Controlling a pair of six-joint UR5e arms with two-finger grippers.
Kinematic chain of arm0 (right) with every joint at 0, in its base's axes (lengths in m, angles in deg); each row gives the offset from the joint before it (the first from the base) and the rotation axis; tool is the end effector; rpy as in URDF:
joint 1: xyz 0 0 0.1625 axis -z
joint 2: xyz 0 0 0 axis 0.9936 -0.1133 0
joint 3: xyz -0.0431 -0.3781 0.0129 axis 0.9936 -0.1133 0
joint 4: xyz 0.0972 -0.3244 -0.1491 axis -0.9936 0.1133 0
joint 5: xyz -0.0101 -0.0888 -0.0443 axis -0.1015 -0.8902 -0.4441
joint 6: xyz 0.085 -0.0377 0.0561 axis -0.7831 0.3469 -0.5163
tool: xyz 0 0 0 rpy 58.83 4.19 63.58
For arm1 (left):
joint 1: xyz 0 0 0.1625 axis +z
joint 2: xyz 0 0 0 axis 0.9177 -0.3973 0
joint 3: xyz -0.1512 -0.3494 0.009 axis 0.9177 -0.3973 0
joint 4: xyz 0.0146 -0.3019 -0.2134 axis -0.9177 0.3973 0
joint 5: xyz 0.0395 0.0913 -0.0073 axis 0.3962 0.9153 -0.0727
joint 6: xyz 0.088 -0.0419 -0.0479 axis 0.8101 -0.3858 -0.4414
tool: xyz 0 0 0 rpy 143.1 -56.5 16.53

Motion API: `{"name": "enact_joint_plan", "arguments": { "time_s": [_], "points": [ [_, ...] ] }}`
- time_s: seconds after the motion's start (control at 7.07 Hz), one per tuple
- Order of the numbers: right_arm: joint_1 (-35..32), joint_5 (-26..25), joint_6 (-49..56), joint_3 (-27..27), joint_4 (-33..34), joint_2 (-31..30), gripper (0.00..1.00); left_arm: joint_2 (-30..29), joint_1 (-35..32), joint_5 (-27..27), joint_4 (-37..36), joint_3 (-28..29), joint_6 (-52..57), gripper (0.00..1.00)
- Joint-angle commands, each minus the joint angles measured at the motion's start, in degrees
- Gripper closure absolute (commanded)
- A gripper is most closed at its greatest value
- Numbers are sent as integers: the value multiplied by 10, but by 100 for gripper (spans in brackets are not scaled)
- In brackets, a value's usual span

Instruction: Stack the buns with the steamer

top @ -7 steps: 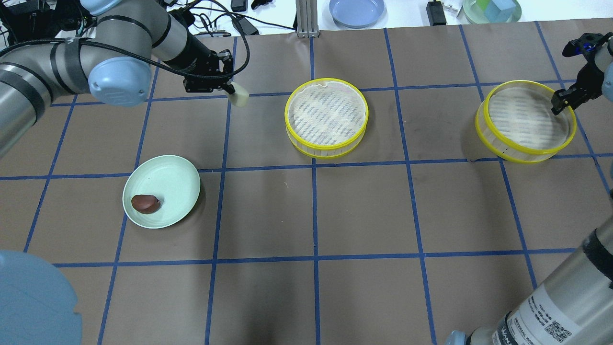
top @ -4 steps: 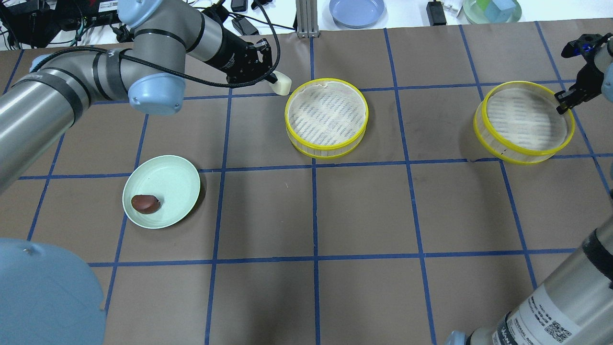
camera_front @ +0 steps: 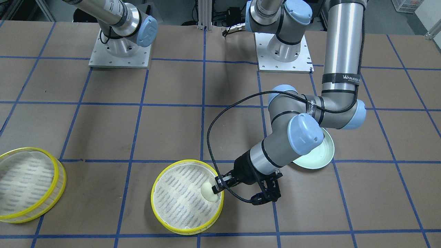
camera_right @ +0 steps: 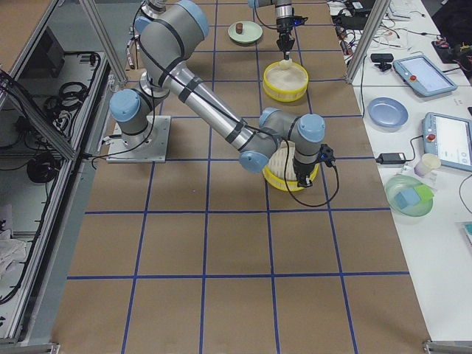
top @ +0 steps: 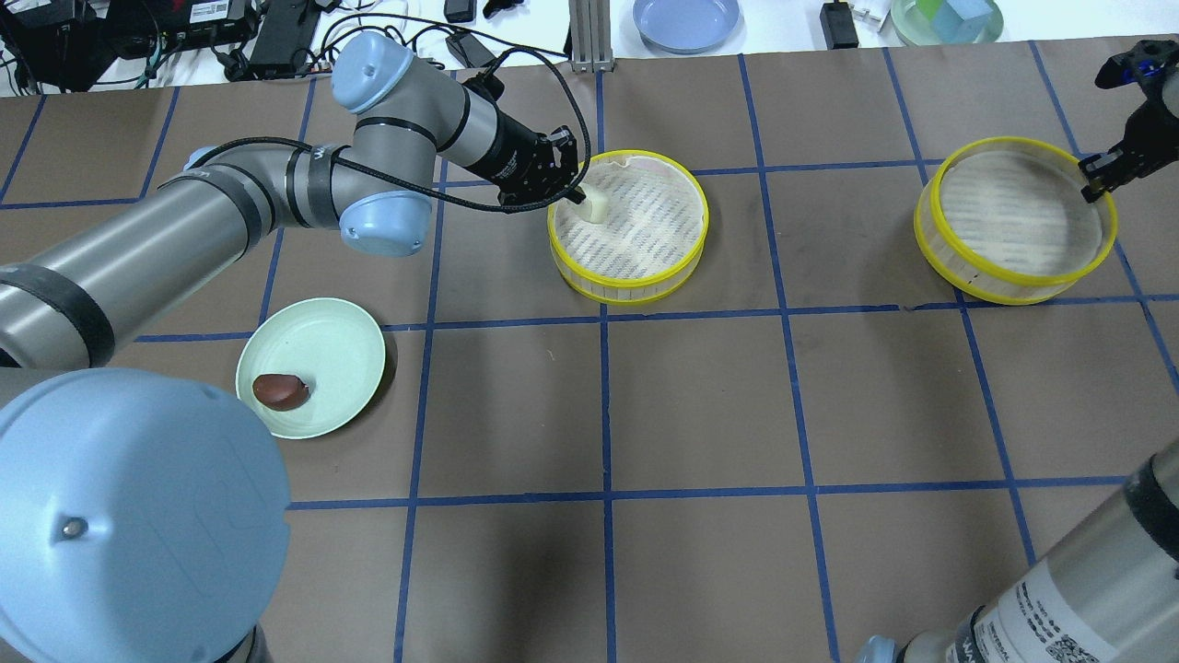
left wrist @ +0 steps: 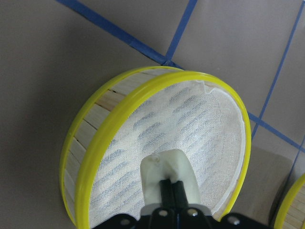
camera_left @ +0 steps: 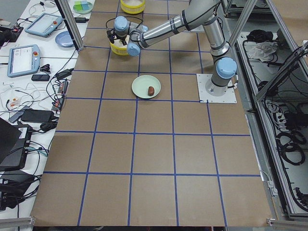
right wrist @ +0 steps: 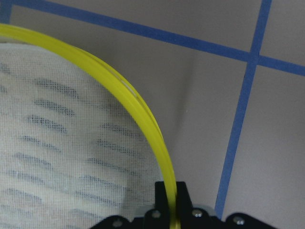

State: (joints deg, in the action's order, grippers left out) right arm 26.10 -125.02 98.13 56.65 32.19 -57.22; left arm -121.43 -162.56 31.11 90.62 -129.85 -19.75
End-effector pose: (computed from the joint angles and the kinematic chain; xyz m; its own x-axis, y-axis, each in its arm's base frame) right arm -0.2210 -0.5937 0.2466 -0.9772 -0.1985 0.0758 -0.2045 0.9754 -0.0819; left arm -0.2548 -0.5909 0.2295 -0.7206 -0.4044 0.5632 -0.4125 0.9029 0.1205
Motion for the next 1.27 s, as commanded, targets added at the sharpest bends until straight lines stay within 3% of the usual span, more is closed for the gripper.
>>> {"name": "enact_joint_plan", "arguments": {
  "time_s": [0.0,0.14,0.42,0.71,0.85,0.99,1.13],
  "points": [
    [-26,14,-37,0,-73,-79,97,10,-4,45,0,7,-5,0],
    [-46,8,-71,4,-112,-108,100,20,-2,85,10,8,19,0],
    [-83,15,-149,6,-124,-146,100,26,9,95,36,10,38,0],
    [-168,21,-331,8,-124,-143,100,54,53,135,122,17,71,0],
    [-212,21,-361,9,-113,-144,100,69,84,166,165,10,134,0],
    [-220,22,-371,10,-114,-145,100,77,105,250,210,5,209,0],
    [-223,24,-398,11,-113,-141,100,81,112,298,245,-17,256,0]
  ]
}}
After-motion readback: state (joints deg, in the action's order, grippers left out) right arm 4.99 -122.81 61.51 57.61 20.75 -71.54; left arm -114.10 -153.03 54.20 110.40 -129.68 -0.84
